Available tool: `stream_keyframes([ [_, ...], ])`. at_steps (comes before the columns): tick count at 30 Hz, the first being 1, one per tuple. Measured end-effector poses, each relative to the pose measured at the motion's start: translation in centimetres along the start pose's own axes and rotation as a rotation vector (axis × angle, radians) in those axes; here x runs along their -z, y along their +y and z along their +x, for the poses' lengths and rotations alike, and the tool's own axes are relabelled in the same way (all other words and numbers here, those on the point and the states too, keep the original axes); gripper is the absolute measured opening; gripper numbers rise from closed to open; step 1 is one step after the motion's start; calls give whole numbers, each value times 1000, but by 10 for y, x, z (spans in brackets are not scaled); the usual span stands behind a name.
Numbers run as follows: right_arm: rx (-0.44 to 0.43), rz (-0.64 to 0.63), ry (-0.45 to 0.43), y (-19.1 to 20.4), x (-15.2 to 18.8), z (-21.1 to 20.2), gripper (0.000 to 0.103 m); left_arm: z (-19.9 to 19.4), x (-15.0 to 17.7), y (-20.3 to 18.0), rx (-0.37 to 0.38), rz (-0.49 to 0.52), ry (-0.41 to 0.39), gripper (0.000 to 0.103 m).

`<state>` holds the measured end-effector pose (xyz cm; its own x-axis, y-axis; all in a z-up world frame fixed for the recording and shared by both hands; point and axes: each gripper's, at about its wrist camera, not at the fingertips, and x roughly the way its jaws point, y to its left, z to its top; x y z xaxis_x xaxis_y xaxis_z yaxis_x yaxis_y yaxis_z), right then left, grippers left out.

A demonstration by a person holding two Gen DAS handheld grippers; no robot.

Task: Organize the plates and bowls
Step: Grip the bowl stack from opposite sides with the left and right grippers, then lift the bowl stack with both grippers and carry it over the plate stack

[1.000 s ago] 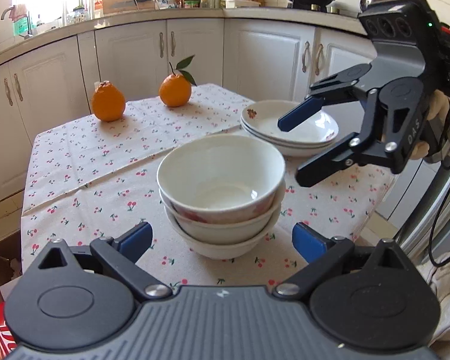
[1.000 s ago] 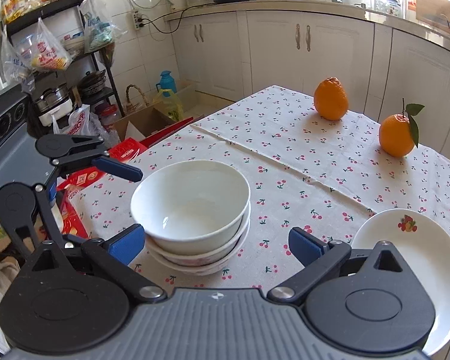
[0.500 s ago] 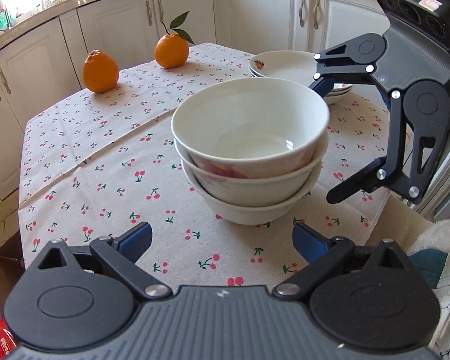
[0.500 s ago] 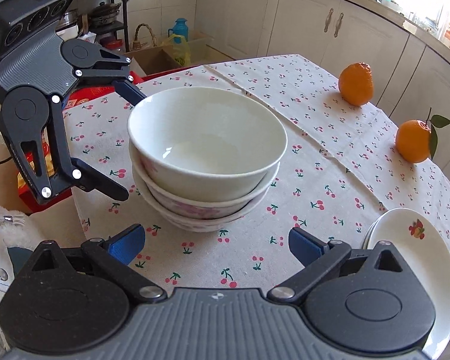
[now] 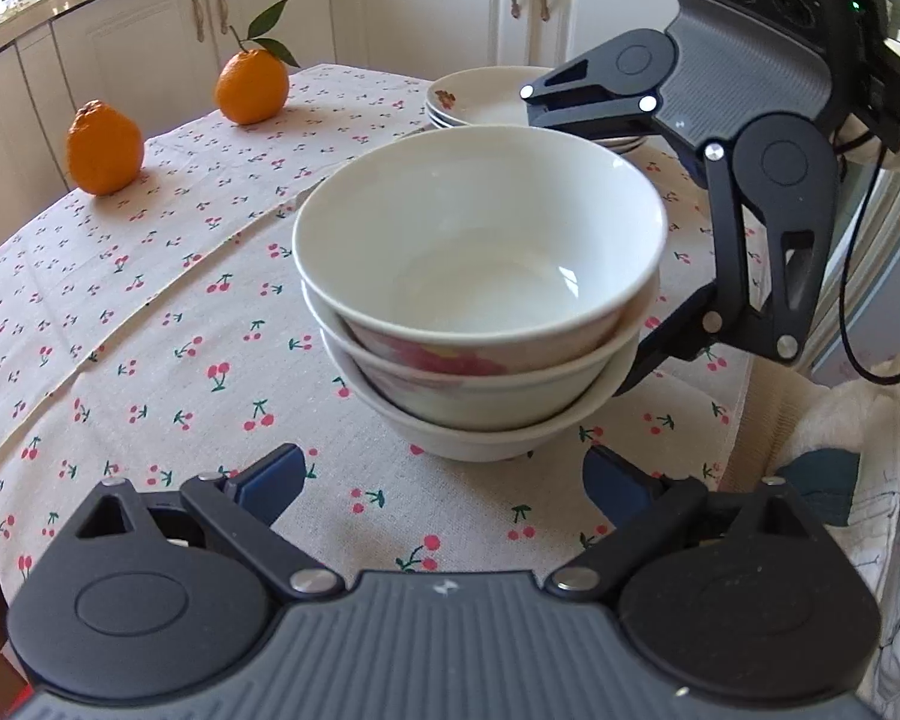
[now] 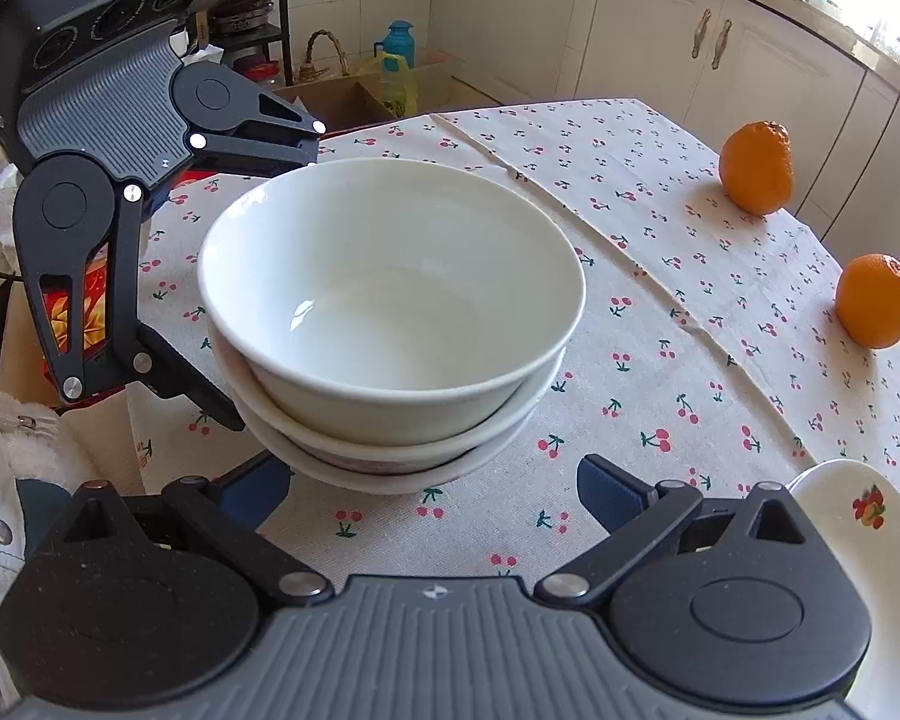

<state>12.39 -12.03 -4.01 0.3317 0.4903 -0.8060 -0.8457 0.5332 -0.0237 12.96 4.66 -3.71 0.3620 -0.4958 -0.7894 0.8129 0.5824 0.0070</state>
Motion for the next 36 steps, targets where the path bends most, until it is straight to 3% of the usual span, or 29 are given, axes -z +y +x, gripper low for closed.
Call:
stream_keyframes([
  [7,-77,-33,-7,-6,-5,-4,103,1,-9,10,102,74,-25,93],
  [14,-96,-77,20,-4,-11,1,100,6,-12,15,165,90,-28,88],
  [20,-124,-102,25,-5,-17,1,95,8,-12,18,175,104,-24,87],
  [36,-153,-145,51,-8,-21,4,92,11,-20,17,200,202,-1,84],
])
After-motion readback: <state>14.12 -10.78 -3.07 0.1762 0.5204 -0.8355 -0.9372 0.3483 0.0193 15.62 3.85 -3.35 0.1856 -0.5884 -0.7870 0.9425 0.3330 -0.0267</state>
